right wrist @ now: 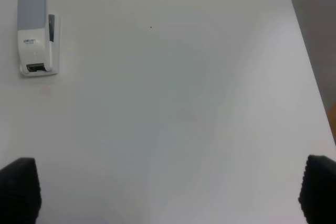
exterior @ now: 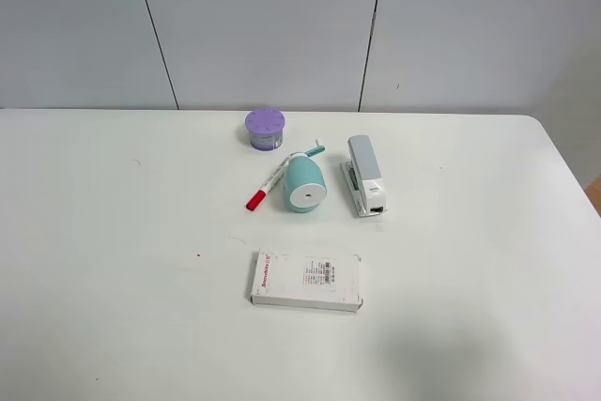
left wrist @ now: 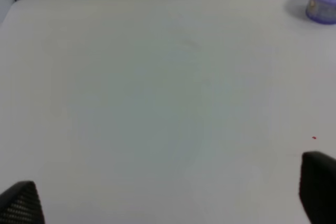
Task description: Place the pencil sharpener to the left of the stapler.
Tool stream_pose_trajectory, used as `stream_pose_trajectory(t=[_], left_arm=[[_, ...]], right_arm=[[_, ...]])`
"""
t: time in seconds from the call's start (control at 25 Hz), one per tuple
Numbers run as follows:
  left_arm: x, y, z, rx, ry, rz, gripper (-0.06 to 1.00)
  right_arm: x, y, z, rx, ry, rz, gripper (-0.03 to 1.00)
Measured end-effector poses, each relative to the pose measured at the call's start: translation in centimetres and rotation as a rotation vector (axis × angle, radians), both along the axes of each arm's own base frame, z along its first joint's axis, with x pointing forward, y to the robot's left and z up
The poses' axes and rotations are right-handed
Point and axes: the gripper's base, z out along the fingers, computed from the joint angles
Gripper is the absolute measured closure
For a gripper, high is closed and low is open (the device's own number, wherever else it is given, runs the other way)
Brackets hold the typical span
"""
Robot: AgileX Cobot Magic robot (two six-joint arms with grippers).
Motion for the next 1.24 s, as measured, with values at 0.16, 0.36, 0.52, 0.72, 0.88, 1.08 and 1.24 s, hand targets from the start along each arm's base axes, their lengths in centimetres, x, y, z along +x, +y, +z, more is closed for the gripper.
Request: stream_pose_trajectory(t=[0.16, 0.36, 0.52, 0.72, 0.88, 1.08, 1.24], left_arm=[[0.01, 0.0, -0.04, 0.0, 0.002, 0.0, -0.04], [0.01, 0.0, -0.04, 0.0, 0.002, 0.0, -0.04], [0.01, 0.0, -0.04, 0.0, 0.002, 0.0, -0.04], [0.01, 0.0, -0.04, 0.0, 0.002, 0.0, -0.04], [0.01, 0.0, -0.04, 0.0, 0.002, 0.0, -0.04], [0.01, 0.0, -0.04, 0.0, 0.002, 0.0, -0.05], [0.01, 0.0, -0.04, 0.0, 0.002, 0.0, -0.04]], right_arm=[[0.0, 0.0, 0.0, 0.0, 0.0, 0.0, -0.02], [0.0, 0.0, 0.0, 0.0, 0.0, 0.0, -0.02], [0.0, 0.0, 0.0, 0.0, 0.0, 0.0, -0.02], [0.0, 0.0, 0.0, 0.0, 0.0, 0.0, -0.02], [0.0, 0.0, 0.0, 0.0, 0.0, 0.0, -0.02], [0.0, 0.0, 0.0, 0.0, 0.0, 0.0, -0.02], [0.0, 0.0, 0.0, 0.0, 0.0, 0.0, -0.02]])
